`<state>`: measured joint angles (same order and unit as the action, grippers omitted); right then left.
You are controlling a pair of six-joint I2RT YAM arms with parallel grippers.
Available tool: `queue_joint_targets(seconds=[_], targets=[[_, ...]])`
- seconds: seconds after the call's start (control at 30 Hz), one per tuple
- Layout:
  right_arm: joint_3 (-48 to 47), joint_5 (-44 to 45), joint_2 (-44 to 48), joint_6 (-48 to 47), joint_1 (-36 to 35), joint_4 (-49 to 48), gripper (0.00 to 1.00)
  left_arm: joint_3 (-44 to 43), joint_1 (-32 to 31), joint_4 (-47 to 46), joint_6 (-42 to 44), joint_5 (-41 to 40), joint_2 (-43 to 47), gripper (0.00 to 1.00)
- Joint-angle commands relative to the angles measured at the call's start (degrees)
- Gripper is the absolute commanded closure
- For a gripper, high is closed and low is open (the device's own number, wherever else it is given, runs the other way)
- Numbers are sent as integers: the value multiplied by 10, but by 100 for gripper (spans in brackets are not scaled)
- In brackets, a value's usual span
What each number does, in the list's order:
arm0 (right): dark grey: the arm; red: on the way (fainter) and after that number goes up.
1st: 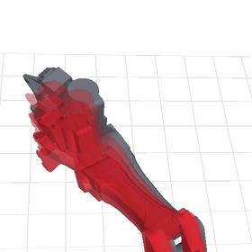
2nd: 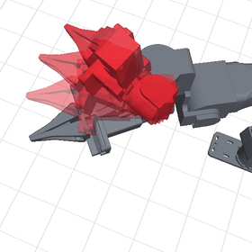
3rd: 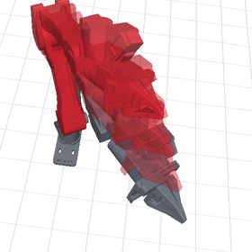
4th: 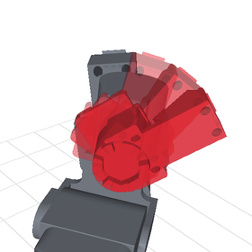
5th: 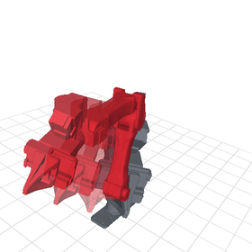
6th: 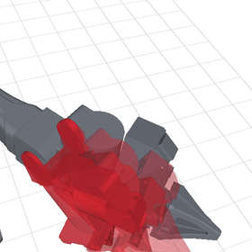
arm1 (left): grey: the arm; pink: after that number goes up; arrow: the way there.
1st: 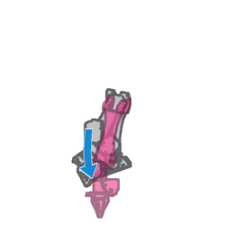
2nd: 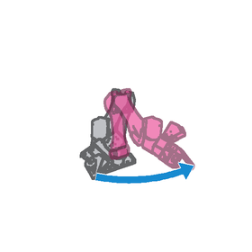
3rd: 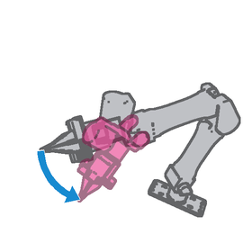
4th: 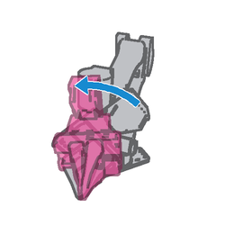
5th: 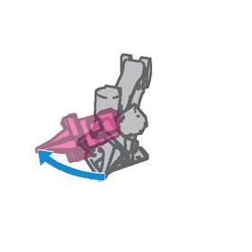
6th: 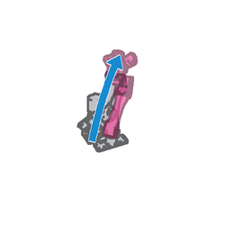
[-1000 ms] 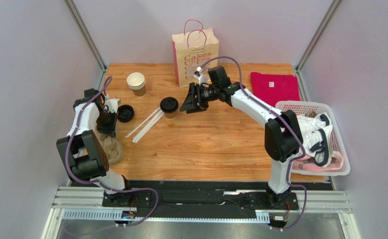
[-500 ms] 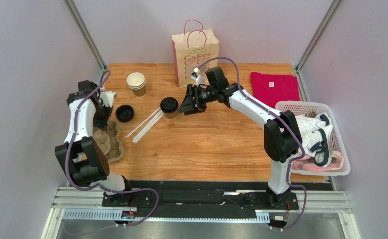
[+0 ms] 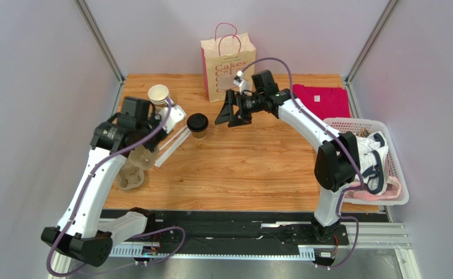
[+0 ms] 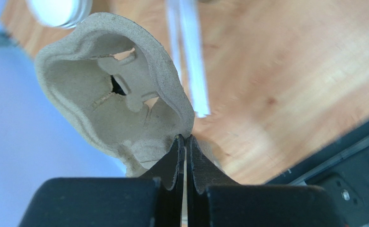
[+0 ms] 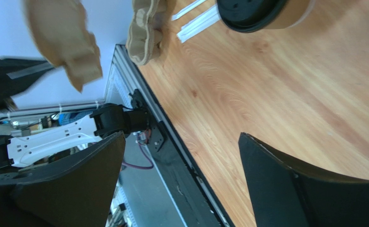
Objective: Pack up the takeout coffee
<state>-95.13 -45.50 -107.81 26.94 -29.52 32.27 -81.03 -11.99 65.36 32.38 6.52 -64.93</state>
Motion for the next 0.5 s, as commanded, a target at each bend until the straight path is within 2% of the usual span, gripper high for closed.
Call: queue_joint_targets(seconds=[0.0,0.07,0.17,0.27,0.47], targets=[[15,19,78,-36,60,21,0,108,-111,-8,9,-6,11,100],[15,24,96,-48,79,31,0,171,-150,-57,-11,2,-4,100],[-12,49,110,-83,113,70,0,228,-216,-114,-36,1,-43,100],[-51,87,123,-120,142,101,0,267,-254,-173,-35,-15,-101,100],[-117,139,131,-157,183,159,0,278,-255,-244,-49,-85,-214,100]])
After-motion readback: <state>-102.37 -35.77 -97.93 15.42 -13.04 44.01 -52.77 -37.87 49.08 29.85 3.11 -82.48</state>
